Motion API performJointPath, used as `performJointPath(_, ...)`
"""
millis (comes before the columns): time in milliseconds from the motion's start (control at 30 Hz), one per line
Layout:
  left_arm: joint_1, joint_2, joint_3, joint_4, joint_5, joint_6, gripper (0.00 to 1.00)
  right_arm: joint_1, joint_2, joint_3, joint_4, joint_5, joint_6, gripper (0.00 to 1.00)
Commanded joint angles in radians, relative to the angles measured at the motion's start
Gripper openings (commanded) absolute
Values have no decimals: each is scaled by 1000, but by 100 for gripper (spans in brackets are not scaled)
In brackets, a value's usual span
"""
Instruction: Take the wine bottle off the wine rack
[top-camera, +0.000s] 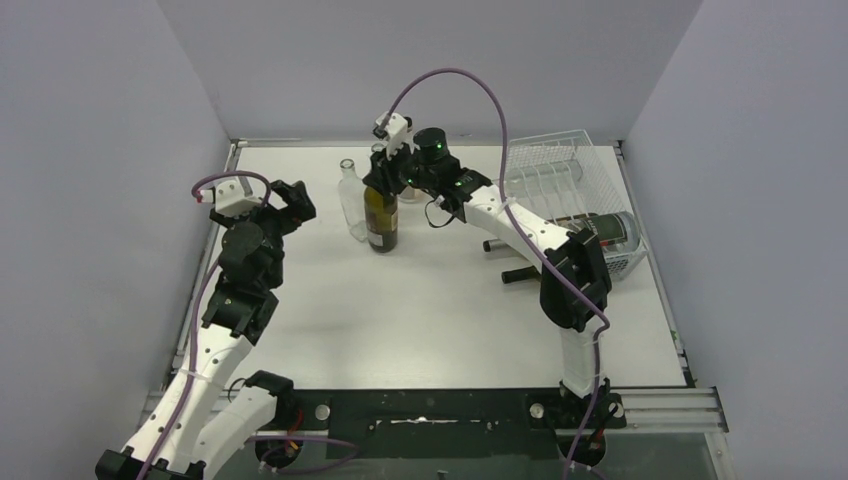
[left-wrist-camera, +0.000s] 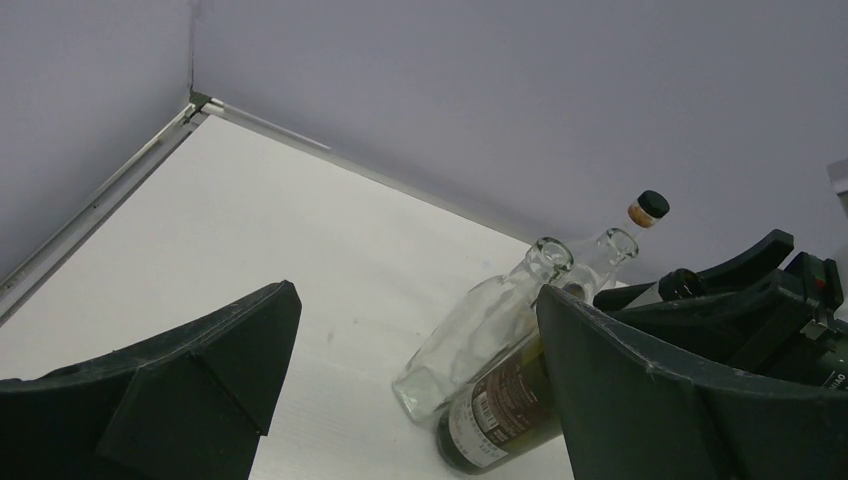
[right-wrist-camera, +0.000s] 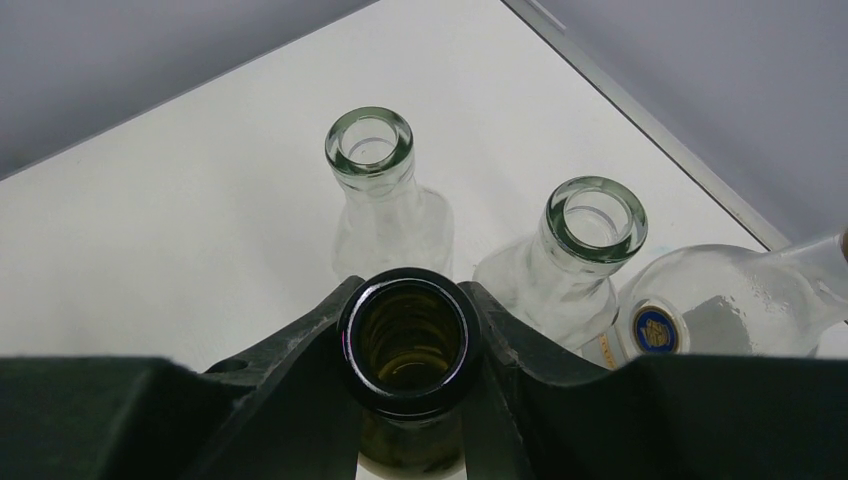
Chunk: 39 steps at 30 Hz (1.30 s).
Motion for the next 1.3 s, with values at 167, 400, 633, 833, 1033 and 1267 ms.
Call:
performJointPath(167, 7, -12, 12, 61, 15, 5, 91, 7, -38, 75, 54, 29, -15, 44)
performJointPath(400, 6, -10, 12, 62, 16, 4, 91, 7, -60, 96, 23, 22, -9, 68)
performJointPath(633, 5, -6, 11, 62, 25, 2, 91, 9, -157, 65, -23, 22, -24, 89)
performJointPath(833, 5, -6, 12, 62, 25, 1, 91, 8, -292, -5, -82, 34, -84, 98)
performJointPath(1033, 1, -6, 15, 59, 14, 7, 91, 1, -390, -113, -271, 401, -1, 98)
performJointPath(1267, 0, -7, 18, 56, 24, 1, 91, -5, -481, -305, -432, 497, 19, 98)
